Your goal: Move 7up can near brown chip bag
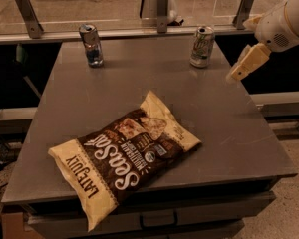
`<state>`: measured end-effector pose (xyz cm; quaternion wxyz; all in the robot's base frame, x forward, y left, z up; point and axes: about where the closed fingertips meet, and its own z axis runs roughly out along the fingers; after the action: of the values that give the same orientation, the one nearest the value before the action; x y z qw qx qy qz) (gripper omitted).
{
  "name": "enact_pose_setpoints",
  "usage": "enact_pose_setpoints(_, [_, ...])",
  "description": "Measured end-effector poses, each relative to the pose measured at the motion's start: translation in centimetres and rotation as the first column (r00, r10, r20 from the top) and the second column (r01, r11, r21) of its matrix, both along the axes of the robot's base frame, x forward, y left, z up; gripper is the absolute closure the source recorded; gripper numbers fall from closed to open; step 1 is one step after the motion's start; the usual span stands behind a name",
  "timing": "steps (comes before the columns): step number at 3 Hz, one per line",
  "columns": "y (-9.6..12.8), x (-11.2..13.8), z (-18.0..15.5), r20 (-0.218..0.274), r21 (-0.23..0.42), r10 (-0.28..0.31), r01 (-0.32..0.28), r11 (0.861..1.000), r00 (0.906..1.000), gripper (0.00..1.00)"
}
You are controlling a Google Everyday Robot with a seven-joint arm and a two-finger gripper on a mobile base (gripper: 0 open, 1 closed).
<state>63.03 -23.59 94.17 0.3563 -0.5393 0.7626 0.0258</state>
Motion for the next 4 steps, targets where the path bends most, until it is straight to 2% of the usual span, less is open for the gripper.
enact_pose_setpoints(1, [-0.5,1.1,-0.9,-0.005,0.030,-0.029,0.029,0.999,0.9996,0.00])
enact_pose_setpoints(2, [-1.7,3.8,-2.4,0.001,0.121,-0.096,0.095,0.988,0.9954,0.00])
enact_pose_setpoints(3, [-1.9,7.6,-4.5,0.005,0.260,-0.142,0.136,0.956,0.9899,0.00])
enact_pose_setpoints(4, [-0.2,10.6,-5.9,0.002,0.374,-0.124,0.114,0.921,0.9922,0.00])
